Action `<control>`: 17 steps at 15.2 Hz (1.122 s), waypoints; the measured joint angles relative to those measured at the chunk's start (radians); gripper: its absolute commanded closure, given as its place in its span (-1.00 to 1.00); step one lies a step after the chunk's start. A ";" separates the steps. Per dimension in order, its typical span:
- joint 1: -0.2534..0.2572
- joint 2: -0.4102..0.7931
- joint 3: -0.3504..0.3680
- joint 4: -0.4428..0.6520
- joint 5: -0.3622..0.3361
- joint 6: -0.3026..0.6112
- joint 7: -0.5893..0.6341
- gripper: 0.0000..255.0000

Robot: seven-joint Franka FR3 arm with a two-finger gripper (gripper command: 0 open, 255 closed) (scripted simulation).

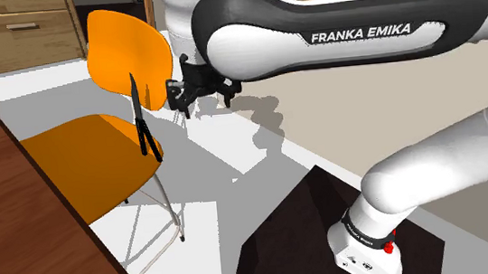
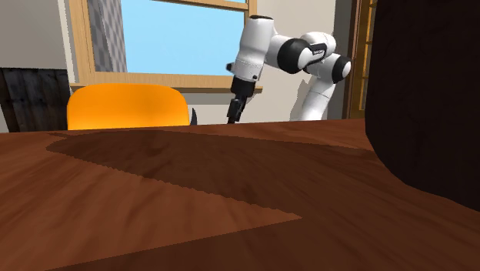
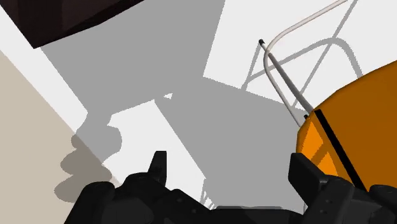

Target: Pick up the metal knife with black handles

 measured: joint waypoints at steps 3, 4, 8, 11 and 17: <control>-0.118 0.198 0.208 0.146 -0.164 -0.050 0.232 -1.00; -0.144 0.284 0.278 0.194 -0.245 -0.085 0.321 -1.00; 0.049 0.714 0.329 0.452 -0.638 -0.317 0.671 -1.00; 0.286 0.910 0.202 0.674 -0.800 -0.454 0.780 -1.00; 0.455 1.062 0.101 0.854 -0.911 -0.528 0.842 -1.00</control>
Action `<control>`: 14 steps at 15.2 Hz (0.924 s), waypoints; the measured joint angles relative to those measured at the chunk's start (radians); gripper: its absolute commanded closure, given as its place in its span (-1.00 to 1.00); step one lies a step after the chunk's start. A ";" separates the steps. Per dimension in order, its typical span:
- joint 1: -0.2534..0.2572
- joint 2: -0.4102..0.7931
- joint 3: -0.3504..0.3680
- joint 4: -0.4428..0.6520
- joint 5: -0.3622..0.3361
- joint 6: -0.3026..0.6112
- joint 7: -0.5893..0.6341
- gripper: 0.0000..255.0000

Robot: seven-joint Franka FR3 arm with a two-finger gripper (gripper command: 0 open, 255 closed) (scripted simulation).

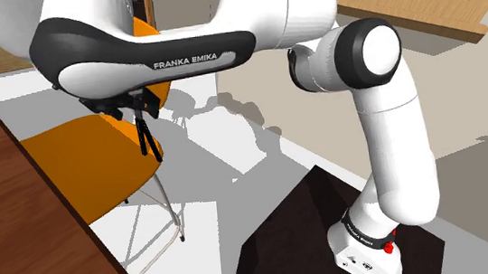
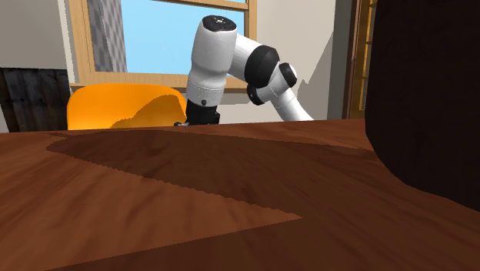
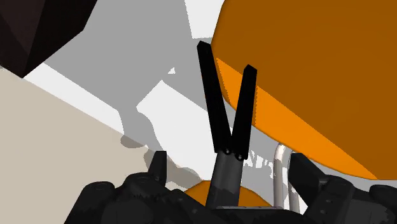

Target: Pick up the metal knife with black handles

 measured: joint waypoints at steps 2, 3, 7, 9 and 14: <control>-0.010 0.001 0.001 -0.026 0.002 0.018 0.015 -1.00; -0.017 0.003 0.001 -0.043 0.002 0.031 0.024 -1.00; -0.024 0.003 0.003 -0.062 0.004 0.044 0.035 1.00; -0.024 0.002 0.003 -0.064 0.004 0.045 0.037 1.00; -0.024 0.002 0.003 -0.064 0.004 0.045 0.037 1.00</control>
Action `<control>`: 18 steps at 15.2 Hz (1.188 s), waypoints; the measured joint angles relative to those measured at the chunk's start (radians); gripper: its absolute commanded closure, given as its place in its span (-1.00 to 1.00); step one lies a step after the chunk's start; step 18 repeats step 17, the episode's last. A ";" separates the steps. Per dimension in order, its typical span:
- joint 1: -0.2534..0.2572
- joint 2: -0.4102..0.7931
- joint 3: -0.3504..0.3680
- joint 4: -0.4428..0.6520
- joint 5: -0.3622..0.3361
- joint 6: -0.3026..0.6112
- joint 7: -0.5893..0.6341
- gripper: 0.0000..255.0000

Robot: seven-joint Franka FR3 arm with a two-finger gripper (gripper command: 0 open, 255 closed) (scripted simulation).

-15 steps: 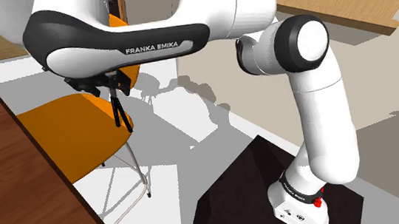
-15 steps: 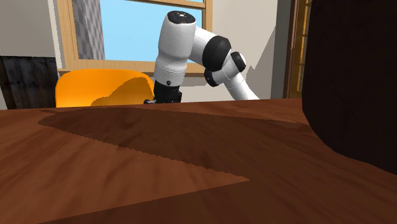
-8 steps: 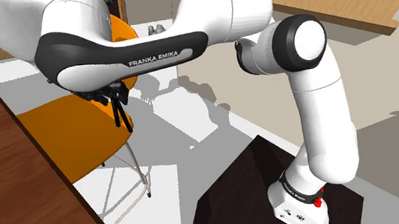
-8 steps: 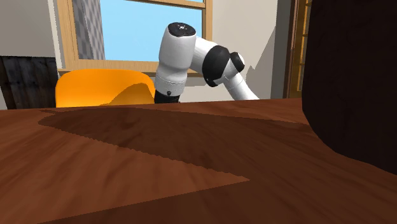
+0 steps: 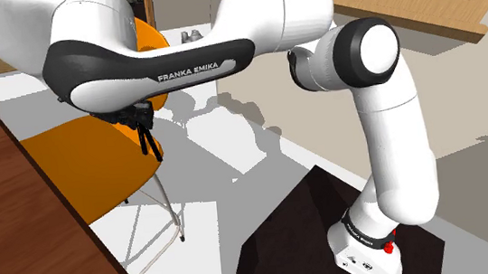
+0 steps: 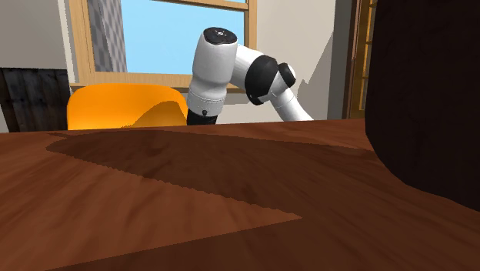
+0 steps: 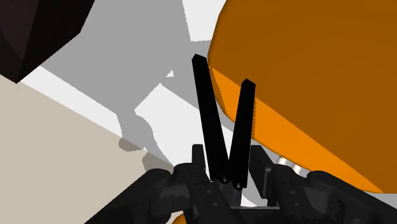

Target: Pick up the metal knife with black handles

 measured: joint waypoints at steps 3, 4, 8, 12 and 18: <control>0.010 0.003 -0.003 0.024 -0.003 -0.015 -0.012 1.00; 0.014 0.001 -0.003 0.036 -0.003 -0.025 -0.019 1.00; 0.041 0.003 -0.008 0.096 -0.010 -0.066 -0.048 1.00; 0.067 -0.001 -0.012 0.155 -0.017 -0.109 -0.078 1.00; 0.119 0.014 -0.029 0.258 -0.042 -0.167 -0.127 1.00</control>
